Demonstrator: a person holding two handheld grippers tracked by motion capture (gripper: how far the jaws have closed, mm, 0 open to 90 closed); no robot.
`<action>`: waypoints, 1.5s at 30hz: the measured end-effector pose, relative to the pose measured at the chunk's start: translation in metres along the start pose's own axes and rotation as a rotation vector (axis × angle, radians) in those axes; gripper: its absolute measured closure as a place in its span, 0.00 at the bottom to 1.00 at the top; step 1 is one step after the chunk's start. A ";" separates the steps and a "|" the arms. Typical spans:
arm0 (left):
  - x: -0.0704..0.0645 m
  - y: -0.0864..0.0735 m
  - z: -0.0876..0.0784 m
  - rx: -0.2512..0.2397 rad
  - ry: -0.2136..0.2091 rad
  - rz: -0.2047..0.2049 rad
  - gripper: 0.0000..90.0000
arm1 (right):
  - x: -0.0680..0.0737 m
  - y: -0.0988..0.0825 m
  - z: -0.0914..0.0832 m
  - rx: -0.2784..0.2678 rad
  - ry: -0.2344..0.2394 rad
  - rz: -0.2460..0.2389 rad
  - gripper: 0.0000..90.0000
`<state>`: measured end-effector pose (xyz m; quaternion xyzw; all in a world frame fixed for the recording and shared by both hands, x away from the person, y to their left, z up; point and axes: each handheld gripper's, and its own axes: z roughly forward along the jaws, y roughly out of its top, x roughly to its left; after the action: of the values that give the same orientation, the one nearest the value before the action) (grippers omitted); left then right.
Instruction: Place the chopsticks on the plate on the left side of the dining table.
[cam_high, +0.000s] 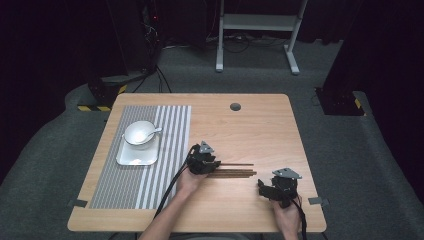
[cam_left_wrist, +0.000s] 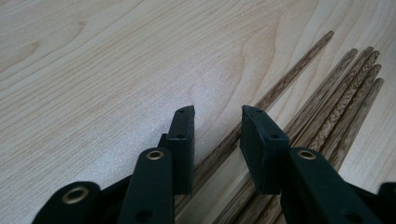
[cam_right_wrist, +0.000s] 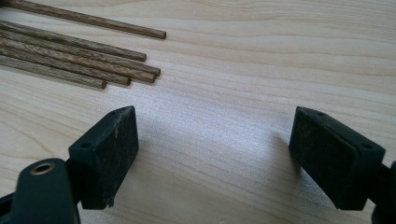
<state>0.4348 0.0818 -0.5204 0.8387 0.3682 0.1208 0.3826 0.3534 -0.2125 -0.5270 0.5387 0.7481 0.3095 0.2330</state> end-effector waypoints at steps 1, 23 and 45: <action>0.000 0.000 0.000 0.002 0.000 0.004 0.74 | 0.000 0.000 0.000 0.000 0.000 -0.001 0.17; 0.008 -0.001 -0.003 0.007 -0.009 0.014 0.83 | 0.000 0.000 0.000 0.001 0.003 -0.004 0.17; 0.019 -0.004 -0.008 0.016 0.025 -0.006 0.85 | 0.000 0.000 0.000 0.001 0.004 -0.005 0.17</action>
<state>0.4423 0.1010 -0.5192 0.8391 0.3763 0.1270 0.3717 0.3533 -0.2122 -0.5270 0.5364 0.7501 0.3096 0.2321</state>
